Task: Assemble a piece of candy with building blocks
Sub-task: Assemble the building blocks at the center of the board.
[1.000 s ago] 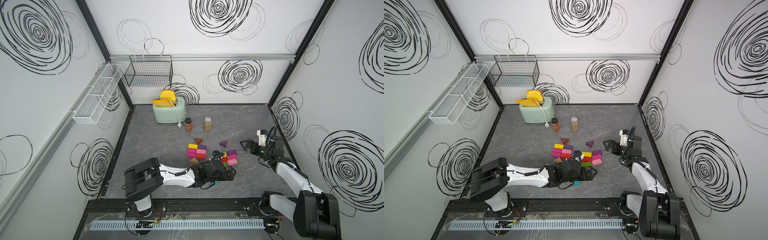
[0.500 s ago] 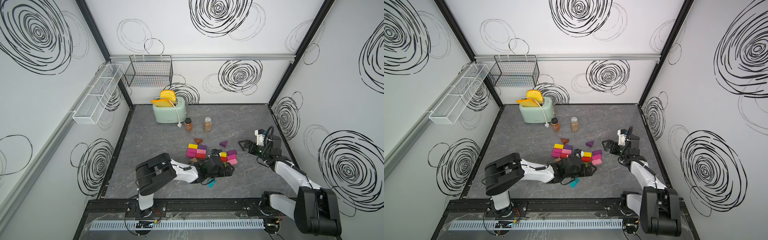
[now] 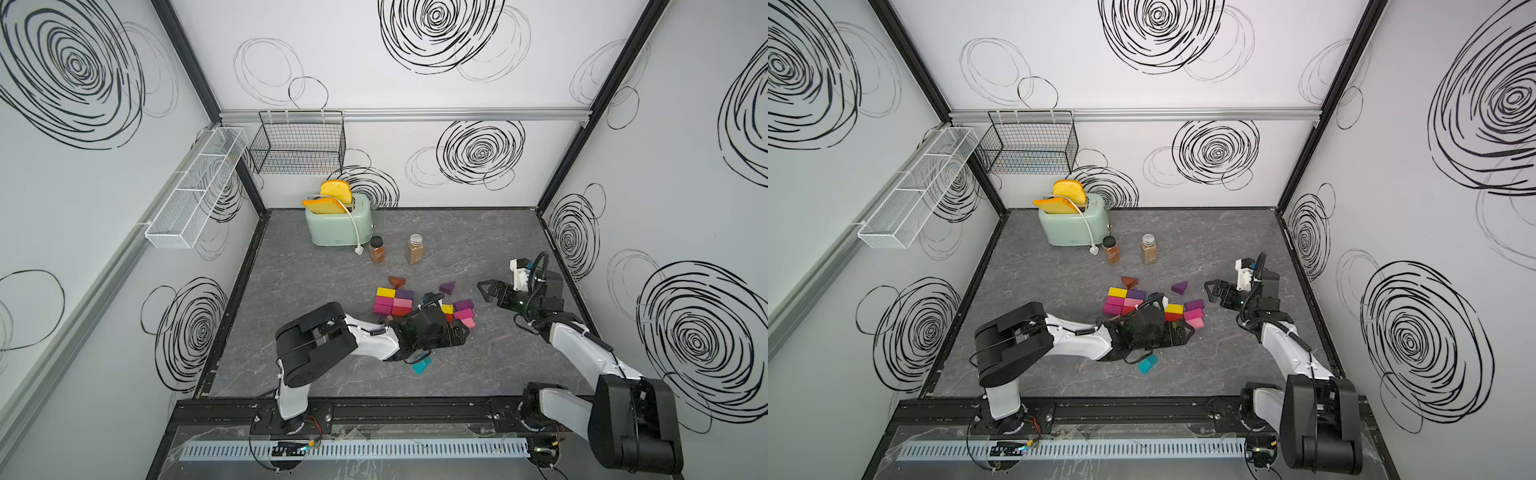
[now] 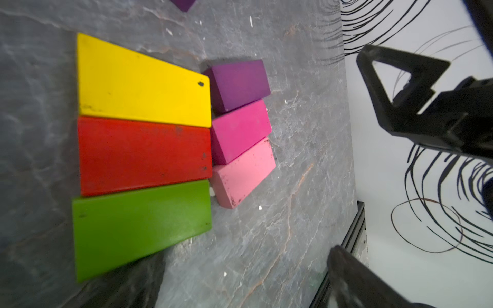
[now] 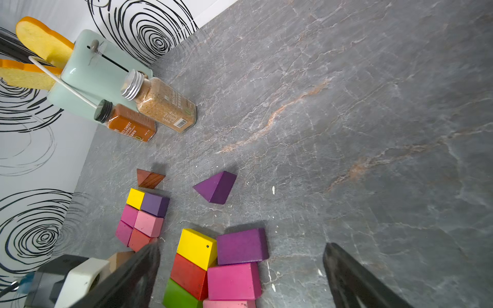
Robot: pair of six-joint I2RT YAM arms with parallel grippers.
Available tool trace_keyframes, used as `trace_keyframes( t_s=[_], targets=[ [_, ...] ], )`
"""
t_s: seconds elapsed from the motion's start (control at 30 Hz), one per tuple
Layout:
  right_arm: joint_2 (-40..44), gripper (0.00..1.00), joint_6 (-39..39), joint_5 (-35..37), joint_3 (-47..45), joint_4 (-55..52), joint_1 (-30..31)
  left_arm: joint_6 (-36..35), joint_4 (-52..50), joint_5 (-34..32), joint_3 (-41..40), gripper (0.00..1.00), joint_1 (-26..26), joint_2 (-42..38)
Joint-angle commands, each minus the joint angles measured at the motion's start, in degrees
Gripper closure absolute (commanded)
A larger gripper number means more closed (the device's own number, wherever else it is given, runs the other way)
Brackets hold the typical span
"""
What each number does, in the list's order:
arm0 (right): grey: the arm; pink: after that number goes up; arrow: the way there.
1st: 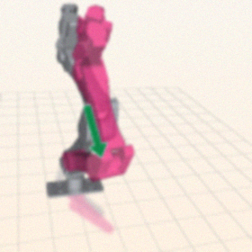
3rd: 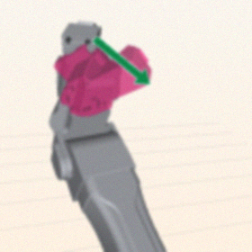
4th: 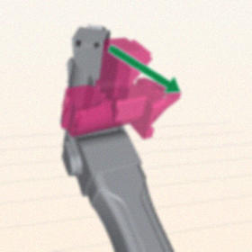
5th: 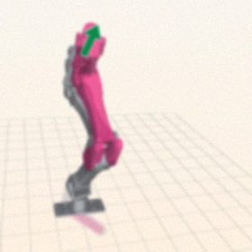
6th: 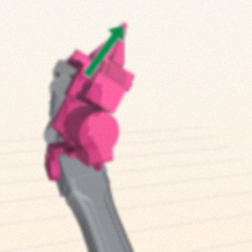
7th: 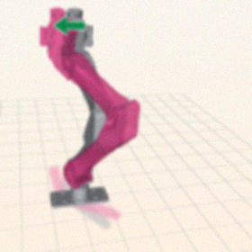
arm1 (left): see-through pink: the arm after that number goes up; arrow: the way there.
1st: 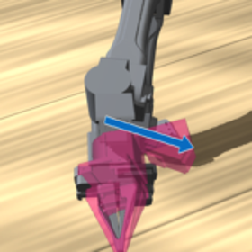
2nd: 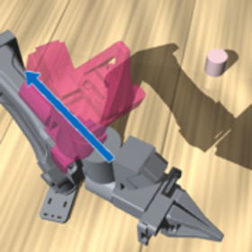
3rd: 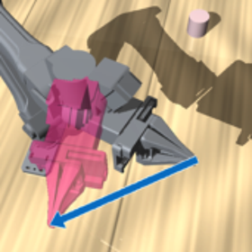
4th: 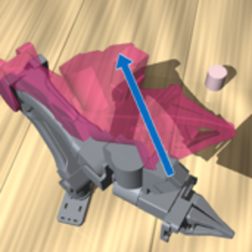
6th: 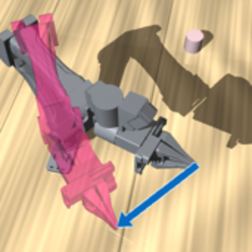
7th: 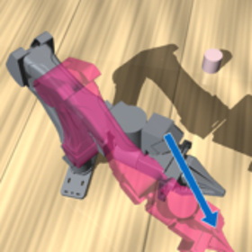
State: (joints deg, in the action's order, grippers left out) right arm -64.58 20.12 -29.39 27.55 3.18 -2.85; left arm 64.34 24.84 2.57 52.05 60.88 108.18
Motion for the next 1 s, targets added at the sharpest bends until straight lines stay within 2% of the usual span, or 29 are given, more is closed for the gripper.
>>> trace_keyframes(
  t_s=[0.0, 0.2, 0.4, 0.5, 0.67, 0.97],
  targets=[
    [1.7, 0.01, -0.47, -0.23, -0.18, -0.09, -0.14, -0.88, 0.93, 0.23, 0.99, 0.0, -0.7, 1.51],
    [4.2, 0.01, 0.88, 0.05, -1.46, -0.94, -0.13, 0.09, 3.01, 1.95, -1.56, 0.01, -0.18, -0.6],
    [5.74, 0.01, 6.17, -1.57, -5.79, 3.09, 0.13, -0.04, 4.51, 3.13, -9.89, 0.01, 0.73, -10.35],
    [5.77, 0.01, 12.83, -4.41, -10.53, 12.53, 0.13, -1.25, 5.19, 4.15, -14.28, 0.01, 0.07, -16.42],
    [4.16, 0.01, 22.53, -2.66, -18.26, 29.52, 1.86, -3.71, 5.85, 7.57, -19.36, 0.01, -2.4, -27.92],
    [-6.94, 0.01, 24.67, 2.84, -19.79, 46.42, 4.87, -6.98, 0.43, 13.31, -21.42, 0.01, -7.69, -43.84]
  ],
)
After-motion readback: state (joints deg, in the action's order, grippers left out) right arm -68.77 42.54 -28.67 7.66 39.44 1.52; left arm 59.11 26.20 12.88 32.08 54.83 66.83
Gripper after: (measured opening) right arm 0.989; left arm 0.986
